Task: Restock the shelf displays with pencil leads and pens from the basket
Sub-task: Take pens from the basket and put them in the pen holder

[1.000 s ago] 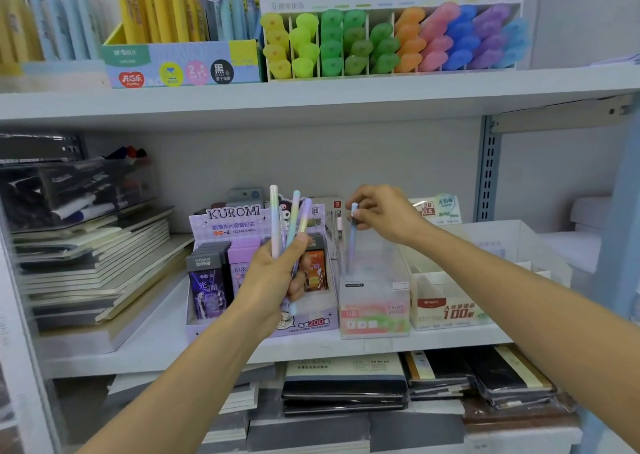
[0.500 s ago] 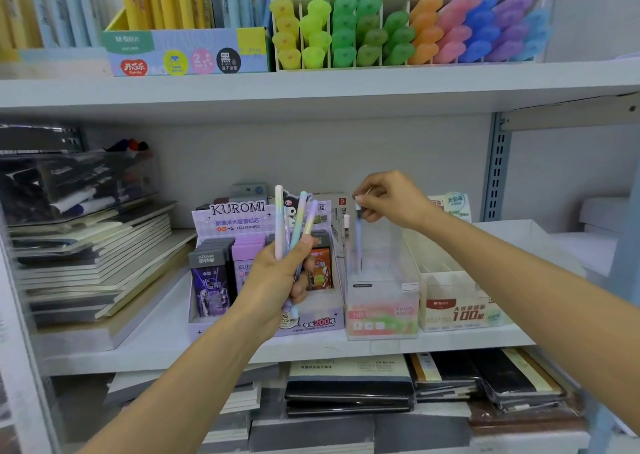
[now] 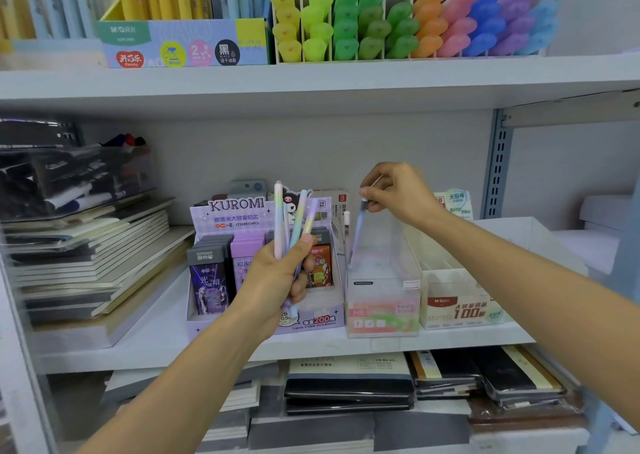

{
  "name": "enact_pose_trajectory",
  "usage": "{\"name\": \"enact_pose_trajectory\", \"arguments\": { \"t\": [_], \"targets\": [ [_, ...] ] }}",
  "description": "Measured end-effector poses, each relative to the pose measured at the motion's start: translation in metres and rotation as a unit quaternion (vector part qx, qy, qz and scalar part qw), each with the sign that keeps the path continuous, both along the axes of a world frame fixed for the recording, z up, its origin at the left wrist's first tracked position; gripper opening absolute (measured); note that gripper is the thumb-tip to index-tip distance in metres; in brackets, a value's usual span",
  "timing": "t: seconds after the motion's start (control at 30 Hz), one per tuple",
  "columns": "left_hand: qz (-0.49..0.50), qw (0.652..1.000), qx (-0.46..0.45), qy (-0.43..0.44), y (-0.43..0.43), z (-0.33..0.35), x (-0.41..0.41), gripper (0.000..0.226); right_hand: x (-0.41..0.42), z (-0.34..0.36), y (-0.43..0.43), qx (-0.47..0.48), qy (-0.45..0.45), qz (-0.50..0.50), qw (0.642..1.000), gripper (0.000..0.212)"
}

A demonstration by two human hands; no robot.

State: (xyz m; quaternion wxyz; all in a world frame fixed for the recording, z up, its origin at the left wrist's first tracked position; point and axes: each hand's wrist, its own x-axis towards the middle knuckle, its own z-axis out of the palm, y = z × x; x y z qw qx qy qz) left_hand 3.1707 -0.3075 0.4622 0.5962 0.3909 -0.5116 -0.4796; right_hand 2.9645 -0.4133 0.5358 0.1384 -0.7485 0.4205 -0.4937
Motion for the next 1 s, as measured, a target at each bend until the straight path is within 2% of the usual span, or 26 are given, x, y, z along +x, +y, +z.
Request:
{"name": "enact_pose_trajectory", "arguments": {
  "t": [0.63,0.83,1.0],
  "targets": [
    [-0.013,1.0,0.004,0.009,-0.002,-0.002,0.0,0.044,-0.001,-0.003,0.003,-0.036,0.062,-0.009,0.997,0.01],
    [-0.01,1.0,0.004,0.006,-0.003,-0.003,0.001,0.037,0.002,-0.001,-0.001,-0.05,0.088,-0.057,0.993,0.011],
    [-0.012,1.0,-0.004,-0.006,-0.002,-0.003,0.004,0.049,0.008,0.006,-0.002,-0.062,0.147,-0.098,0.982,0.018]
  ]
}}
